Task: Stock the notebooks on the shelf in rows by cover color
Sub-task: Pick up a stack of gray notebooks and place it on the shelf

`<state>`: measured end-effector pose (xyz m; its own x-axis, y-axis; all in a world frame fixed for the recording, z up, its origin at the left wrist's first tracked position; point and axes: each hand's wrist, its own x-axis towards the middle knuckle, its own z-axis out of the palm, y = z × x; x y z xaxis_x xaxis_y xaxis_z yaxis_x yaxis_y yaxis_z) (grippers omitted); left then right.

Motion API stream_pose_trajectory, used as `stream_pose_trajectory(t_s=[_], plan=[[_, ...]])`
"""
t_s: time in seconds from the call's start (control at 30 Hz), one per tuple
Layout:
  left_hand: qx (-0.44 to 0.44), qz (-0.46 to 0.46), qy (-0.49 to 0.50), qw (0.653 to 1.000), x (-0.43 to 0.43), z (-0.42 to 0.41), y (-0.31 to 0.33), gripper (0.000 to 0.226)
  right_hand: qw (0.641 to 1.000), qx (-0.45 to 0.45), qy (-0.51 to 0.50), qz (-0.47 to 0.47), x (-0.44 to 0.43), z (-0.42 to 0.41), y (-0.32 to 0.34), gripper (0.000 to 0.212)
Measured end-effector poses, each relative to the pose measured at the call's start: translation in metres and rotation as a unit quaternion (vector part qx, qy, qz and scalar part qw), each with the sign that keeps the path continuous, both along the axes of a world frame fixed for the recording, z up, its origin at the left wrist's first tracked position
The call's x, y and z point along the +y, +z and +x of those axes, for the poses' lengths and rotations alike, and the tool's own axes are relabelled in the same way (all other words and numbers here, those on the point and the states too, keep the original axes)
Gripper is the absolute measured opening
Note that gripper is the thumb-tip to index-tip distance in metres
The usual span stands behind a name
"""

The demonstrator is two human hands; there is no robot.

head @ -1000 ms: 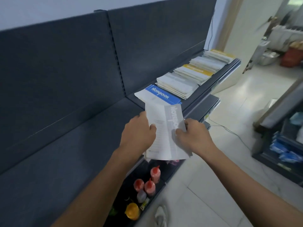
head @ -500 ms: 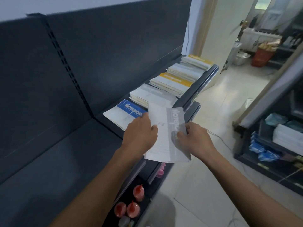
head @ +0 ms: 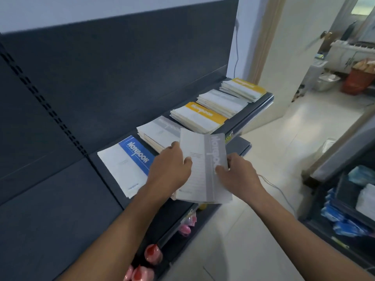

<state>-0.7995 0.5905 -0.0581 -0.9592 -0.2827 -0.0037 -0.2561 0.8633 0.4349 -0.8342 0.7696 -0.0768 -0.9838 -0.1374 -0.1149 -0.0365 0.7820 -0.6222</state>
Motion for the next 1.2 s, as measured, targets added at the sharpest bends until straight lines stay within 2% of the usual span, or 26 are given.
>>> stream_pose_trajectory(t_s=[0.17, 0.3, 0.43, 0.9, 1.2], plan=[[0.017, 0.013, 0.06, 0.998, 0.023, -0.01, 0.001, 0.044, 0.999, -0.015, 0.048, 0.005, 0.017, -0.033, 0.0, 0.02], [0.004, 0.004, 0.127, 0.992, 0.024, -0.019, 0.004, 0.039, 0.994, -0.022, 0.107, -0.01, 0.011, -0.058, 0.002, 0.016], [0.026, -0.002, 0.172, 0.985, 0.016, -0.032, 0.004, 0.031, 0.989, -0.01, 0.15, -0.017, -0.006, -0.086, 0.005, 0.022], [0.066, 0.046, 0.269, 0.96, -0.044, -0.115, -0.013, 0.023, 0.978, 0.01, 0.202, -0.05, -0.083, -0.198, 0.012, 0.023], [0.049, 0.04, 0.355, 0.933, -0.054, -0.13, -0.023, 0.024, 0.964, 0.037, 0.262, 0.016, -0.124, -0.229, -0.006, 0.027]])
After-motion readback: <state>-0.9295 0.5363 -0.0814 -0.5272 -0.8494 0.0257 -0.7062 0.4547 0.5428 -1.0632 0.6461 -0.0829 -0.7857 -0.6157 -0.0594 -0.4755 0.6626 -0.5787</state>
